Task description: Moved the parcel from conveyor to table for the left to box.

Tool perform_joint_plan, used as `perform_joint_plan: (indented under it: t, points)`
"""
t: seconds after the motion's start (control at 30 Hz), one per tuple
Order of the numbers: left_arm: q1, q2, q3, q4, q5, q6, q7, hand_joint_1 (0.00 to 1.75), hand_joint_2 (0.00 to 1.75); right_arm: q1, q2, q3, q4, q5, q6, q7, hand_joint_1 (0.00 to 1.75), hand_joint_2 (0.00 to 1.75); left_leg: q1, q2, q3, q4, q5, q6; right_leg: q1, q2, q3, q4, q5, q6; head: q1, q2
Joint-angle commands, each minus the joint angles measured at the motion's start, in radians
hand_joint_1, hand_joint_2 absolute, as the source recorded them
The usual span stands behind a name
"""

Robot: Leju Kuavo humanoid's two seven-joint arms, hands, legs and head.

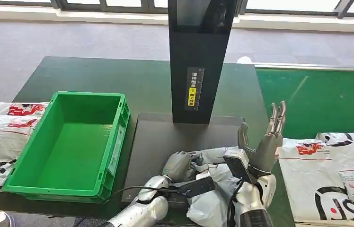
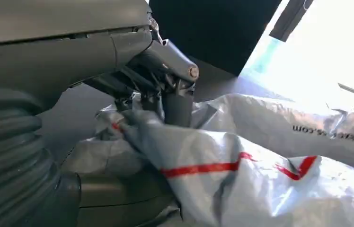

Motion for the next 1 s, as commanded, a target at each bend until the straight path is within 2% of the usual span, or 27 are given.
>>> perform_joint_plan:
  t: [0.03, 0.17, 0.23, 0.43, 0.63, 0.7, 0.73, 0.8, 0.9, 1.0]
  points:
    - [-0.011, -0.004, -0.051, 0.071, -0.012, -0.012, 0.018, 1.75, 1.75, -0.013, 0.007, -0.058, 0.021, 0.000, 0.003, 0.001, 0.00, 1.75, -0.001, 0.000, 0.002, -0.003, 0.001, 0.000, 0.000, -0.002, 0.003, -0.003, 0.000, -0.001, 0.000, 0.000]
    - [-0.009, -0.004, -0.033, 0.063, -0.007, -0.002, 0.005, 1.75, 1.75, -0.011, 0.009, -0.062, 0.015, 0.001, 0.003, 0.001, 0.00, 1.75, 0.000, 0.000, 0.002, -0.002, 0.000, 0.000, 0.000, -0.001, 0.002, -0.002, 0.000, -0.001, 0.000, 0.000]
    - [-0.008, -0.004, 0.002, 0.045, 0.004, 0.054, -0.010, 1.75, 1.75, -0.004, 0.012, -0.066, 0.006, 0.004, 0.003, 0.001, 0.00, 1.75, -0.001, -0.001, 0.002, -0.002, 0.000, 0.000, 0.000, -0.002, 0.002, -0.002, 0.000, -0.001, 0.000, 0.000]
    - [0.034, -0.004, 0.258, -0.094, 0.014, 0.265, -0.113, 1.75, 1.75, 0.015, 0.018, -0.074, -0.022, 0.008, 0.003, 0.001, 0.00, 1.75, 0.000, 0.001, 0.001, -0.002, 0.000, 0.000, 0.000, -0.001, 0.001, -0.002, 0.000, -0.001, 0.000, 0.000]
    - [0.041, -0.004, 0.270, -0.105, 0.010, 0.276, -0.120, 1.75, 1.75, 0.013, 0.018, -0.074, -0.020, 0.008, 0.003, 0.001, 0.00, 1.75, -0.001, 0.001, 0.006, -0.008, 0.002, -0.001, 0.000, -0.002, 0.006, -0.008, 0.001, -0.003, 0.000, 0.000]
    - [0.054, -0.004, 0.310, -0.134, 0.006, 0.331, -0.133, 1.75, 1.75, 0.012, 0.019, -0.076, -0.021, 0.008, 0.003, 0.001, 0.00, 1.75, 0.000, 0.001, 0.000, -0.001, 0.000, 0.000, 0.000, 0.000, 0.001, -0.001, 0.000, -0.001, 0.000, 0.000]
    - [0.108, -0.004, 0.417, -0.275, 0.003, 0.336, -0.168, 1.75, 1.75, 0.012, 0.021, -0.079, -0.022, 0.012, 0.003, 0.001, 0.00, 1.75, 0.000, 0.001, 0.003, -0.004, 0.001, 0.000, 0.000, -0.001, 0.003, -0.004, 0.001, -0.001, 0.000, 0.000]
    - [0.166, -0.004, 0.529, -0.433, -0.013, 0.336, -0.206, 1.75, 1.75, 0.009, 0.019, -0.079, -0.020, 0.011, 0.003, 0.001, 0.00, 1.75, 0.000, 0.002, -0.001, -0.001, 0.000, 0.000, 0.000, 0.002, -0.001, 0.000, 0.000, -0.001, 0.000, 0.000]
    - [0.214, -0.004, 0.617, -0.554, -0.037, 0.336, -0.219, 1.75, 1.75, -0.005, 0.014, -0.075, -0.008, 0.005, 0.003, 0.001, 0.00, 1.75, 0.000, 0.004, 0.001, -0.003, -0.001, 0.000, 0.000, 0.003, 0.000, -0.002, 0.000, -0.001, 0.000, 0.000]
    - [0.222, -0.004, 0.632, -0.575, -0.033, 0.336, -0.224, 1.75, 1.75, -0.008, 0.013, -0.074, -0.005, 0.003, 0.003, 0.001, 0.00, 1.75, 0.000, 0.005, 0.002, -0.003, -0.001, -0.001, 0.000, 0.003, 0.001, -0.002, 0.000, -0.002, 0.000, 0.000]
